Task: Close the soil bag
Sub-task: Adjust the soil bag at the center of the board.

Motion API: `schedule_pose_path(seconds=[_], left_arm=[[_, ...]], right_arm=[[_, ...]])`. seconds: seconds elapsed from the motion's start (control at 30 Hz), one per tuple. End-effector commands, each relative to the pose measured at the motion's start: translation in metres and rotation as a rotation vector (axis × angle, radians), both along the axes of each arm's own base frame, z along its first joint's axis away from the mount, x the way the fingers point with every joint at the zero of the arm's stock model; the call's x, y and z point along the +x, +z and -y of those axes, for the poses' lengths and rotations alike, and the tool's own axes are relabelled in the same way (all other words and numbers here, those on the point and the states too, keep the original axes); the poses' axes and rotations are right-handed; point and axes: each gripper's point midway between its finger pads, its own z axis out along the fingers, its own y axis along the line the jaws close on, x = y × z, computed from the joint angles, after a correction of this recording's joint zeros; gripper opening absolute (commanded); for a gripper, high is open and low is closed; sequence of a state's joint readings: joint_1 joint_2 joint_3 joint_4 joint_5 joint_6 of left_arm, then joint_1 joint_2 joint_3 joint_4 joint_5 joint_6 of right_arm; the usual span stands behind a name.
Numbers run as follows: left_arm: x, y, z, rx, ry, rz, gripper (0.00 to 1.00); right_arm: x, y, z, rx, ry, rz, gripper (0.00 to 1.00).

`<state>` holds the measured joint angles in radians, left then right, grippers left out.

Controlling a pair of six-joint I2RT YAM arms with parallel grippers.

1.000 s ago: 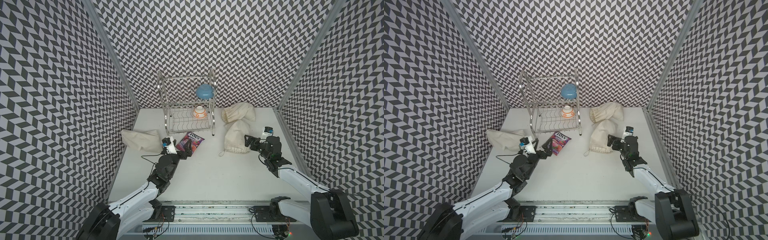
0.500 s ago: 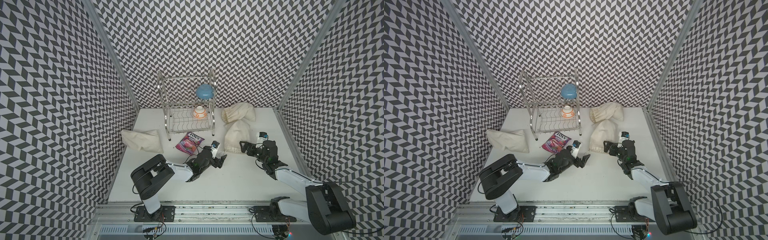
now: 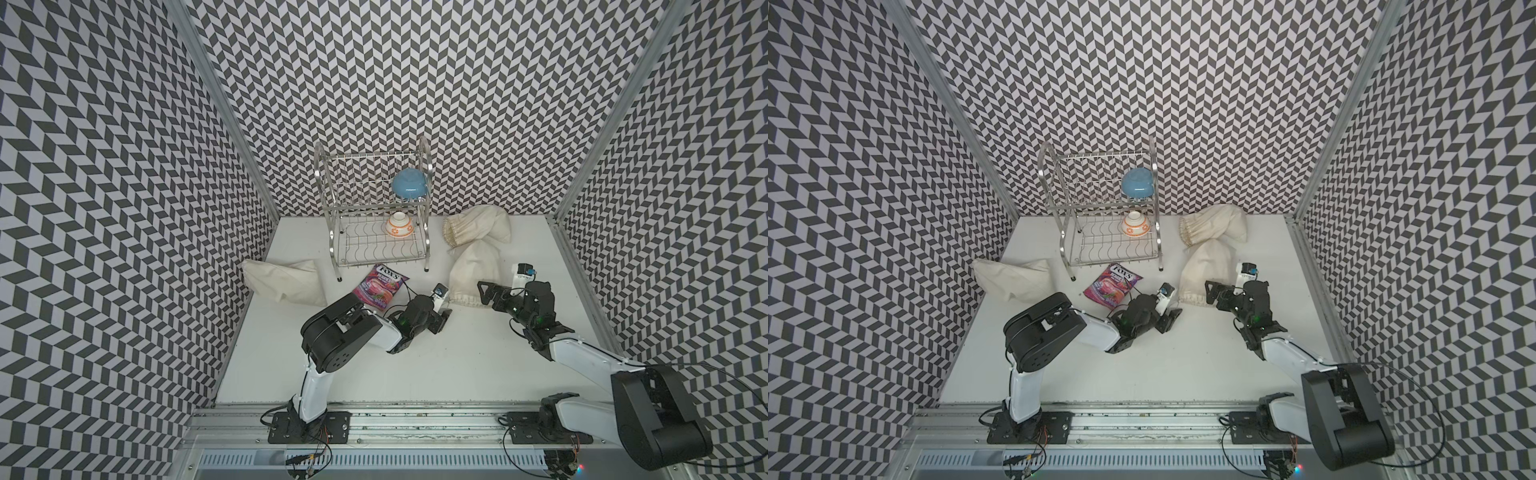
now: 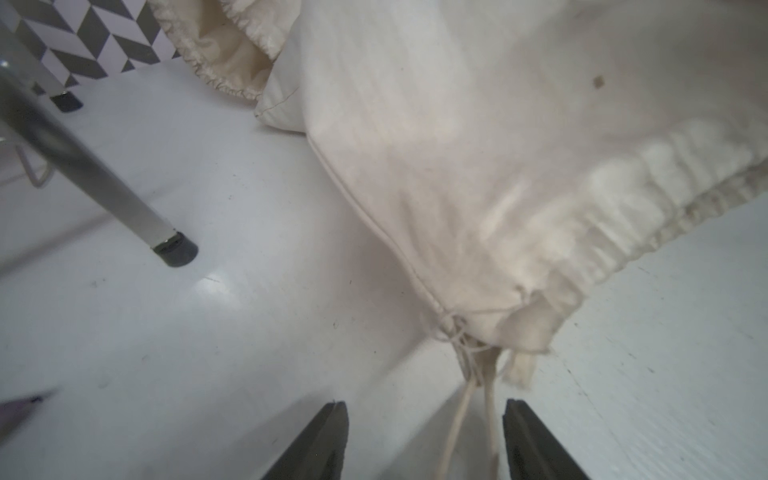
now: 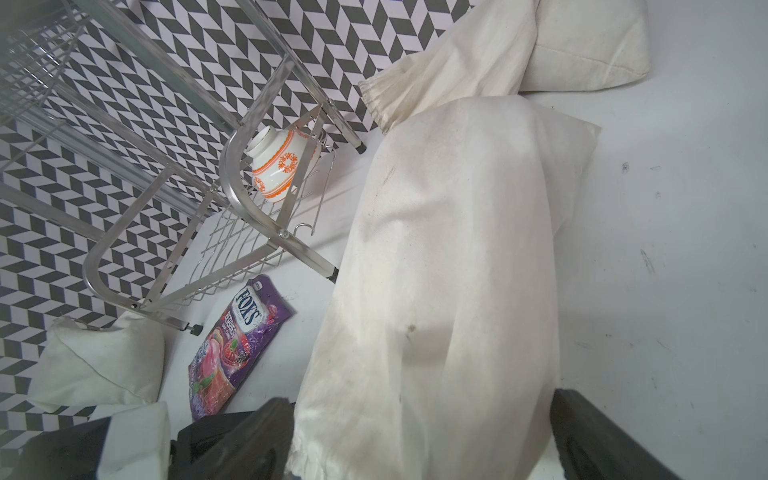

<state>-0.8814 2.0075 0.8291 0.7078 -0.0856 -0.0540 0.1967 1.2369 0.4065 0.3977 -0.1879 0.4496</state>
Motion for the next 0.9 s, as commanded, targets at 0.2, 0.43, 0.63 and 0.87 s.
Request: schedule_pose_path(seconds=[0.2,0.43,0.63,0.87], left_arm=[[-0.014,0.076,-0.004,-0.125,-0.049,0.104,0.01],[-0.014,0.152,-0.017,-0.167,-0.010,0.176,0.00],[-0.009,0.233,-0.014,-0.234,-0.021,0.198,0.00],[0.003,0.291,-0.005,-0.325,-0.067,0.143,0.00]], right_arm=[[-0.001,0.028,0.002,-0.014,-0.024,0.103,1.00],[-0.009,0.071,0.000,-0.081,-0.031,0.204,1.00],[-0.025,0.142,-0.007,-0.143,-0.019,0.395,1.00],[-0.042,0.205,-0.028,-0.243,0.074,0.601,0.91]])
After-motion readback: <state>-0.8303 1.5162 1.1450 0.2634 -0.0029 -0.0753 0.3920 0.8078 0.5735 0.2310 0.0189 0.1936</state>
